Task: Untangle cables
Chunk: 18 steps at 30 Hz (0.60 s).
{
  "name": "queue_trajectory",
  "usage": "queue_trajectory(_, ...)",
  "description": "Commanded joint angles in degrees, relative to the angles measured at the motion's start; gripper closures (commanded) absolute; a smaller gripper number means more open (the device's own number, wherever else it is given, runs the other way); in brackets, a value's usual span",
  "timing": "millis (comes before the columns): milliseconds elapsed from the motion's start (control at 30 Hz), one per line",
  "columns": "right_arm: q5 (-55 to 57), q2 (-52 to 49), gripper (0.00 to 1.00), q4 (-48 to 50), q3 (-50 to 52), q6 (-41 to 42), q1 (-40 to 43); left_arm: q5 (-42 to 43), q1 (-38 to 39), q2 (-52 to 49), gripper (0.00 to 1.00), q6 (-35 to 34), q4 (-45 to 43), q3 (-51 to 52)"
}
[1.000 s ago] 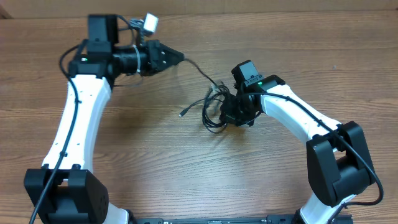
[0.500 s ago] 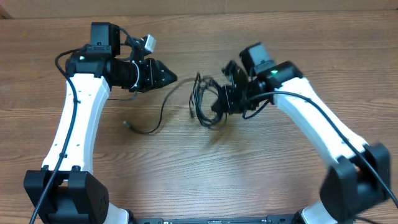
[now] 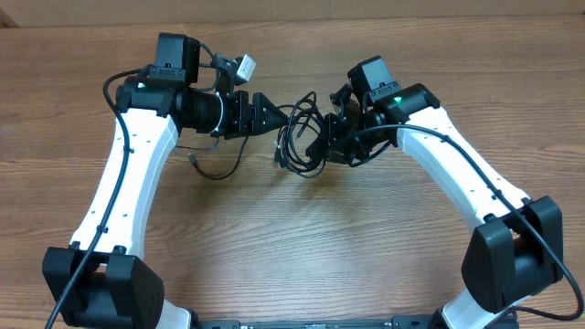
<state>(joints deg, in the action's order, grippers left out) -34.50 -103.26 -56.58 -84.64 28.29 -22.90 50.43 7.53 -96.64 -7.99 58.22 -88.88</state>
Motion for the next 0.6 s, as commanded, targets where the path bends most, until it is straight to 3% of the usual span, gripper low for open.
queue_trajectory(0,1.5,0.3,0.92,0.5,-0.5,0.0,0.2,5.5,-0.1,1.0,0.30,-1.6,-0.5,-0.9)
queue_trajectory(100,2.3,0.3,0.91,0.4,-0.5,0.2,0.2,14.9,-0.1,1.1,0.32,-3.8,-3.8,-0.9)
queue_trajectory(233,2.0,0.3,0.91,-0.4,-0.5,0.2,0.2,9.4,0.4,1.1,0.30,-2.9,-2.2,-0.9)
queue_trajectory(333,1.0,0.3,0.91,0.1,-0.5,-0.7,0.2,-2.0,3.5,1.1,0.30,-2.5,2.0,-0.8)
queue_trajectory(467,0.3,0.3,0.91,0.1,-0.5,-1.8,0.2,-14.7,7.8,0.9,0.31,-7.6,2.1,-0.3)
queue_trajectory(533,0.1,0.3,0.91,0.1,-0.5,-1.8,0.2,-21.5,10.9,0.1,0.45,-10.6,0.4,-0.2)
queue_trajectory(567,0.1,0.3,0.91,0.0,-0.5,-1.8,0.2,-25.6,12.2,-0.5,0.72,-12.4,-0.4,-0.2)
